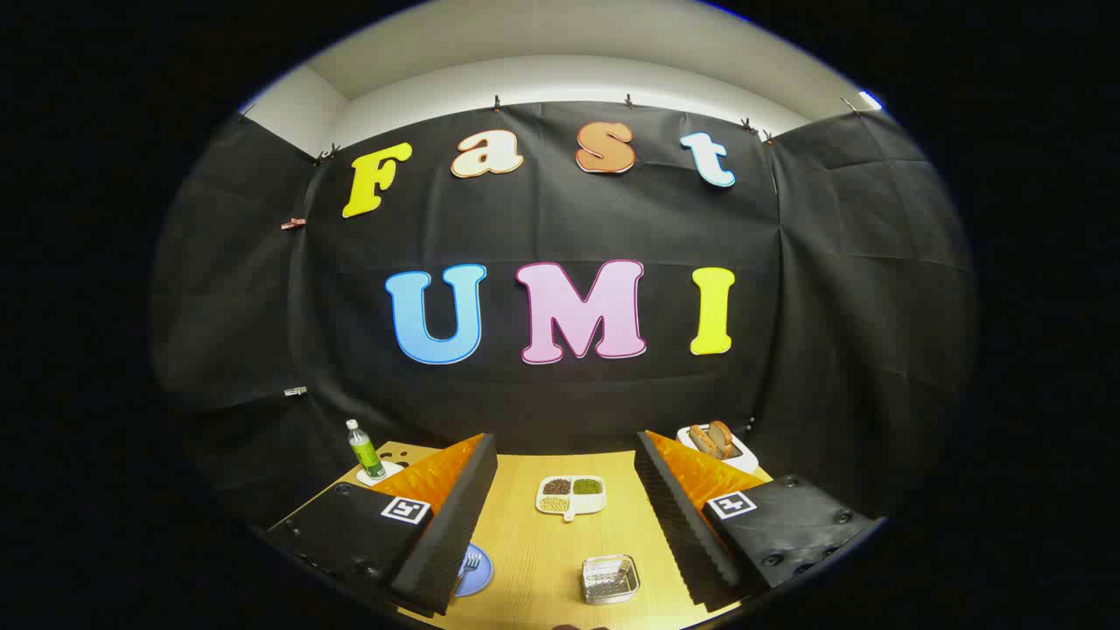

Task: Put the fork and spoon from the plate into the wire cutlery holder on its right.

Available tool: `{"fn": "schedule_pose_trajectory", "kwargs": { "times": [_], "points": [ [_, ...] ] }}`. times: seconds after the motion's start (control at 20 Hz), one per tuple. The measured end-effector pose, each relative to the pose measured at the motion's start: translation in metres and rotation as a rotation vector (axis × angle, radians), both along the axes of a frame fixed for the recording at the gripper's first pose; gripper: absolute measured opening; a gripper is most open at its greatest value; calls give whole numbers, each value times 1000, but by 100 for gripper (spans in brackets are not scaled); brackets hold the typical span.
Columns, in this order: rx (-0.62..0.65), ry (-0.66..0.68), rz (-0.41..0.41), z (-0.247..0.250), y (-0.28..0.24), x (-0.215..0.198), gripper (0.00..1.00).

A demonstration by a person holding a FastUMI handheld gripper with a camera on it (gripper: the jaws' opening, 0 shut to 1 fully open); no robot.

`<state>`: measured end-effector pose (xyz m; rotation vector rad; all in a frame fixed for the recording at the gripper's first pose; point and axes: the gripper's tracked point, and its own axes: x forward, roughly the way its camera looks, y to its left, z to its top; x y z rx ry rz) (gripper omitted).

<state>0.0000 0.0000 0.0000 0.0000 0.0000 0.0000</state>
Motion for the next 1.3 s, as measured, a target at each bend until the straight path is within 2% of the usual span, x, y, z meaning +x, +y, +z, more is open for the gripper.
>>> {"fn": "schedule_pose_trajectory", "kwargs": {
  "times": [0.8,1.3],
  "points": [
    [-7,28,-6,-15,7,1,99],
    [-4,60,4,-28,20,16,98]
  ]
}}
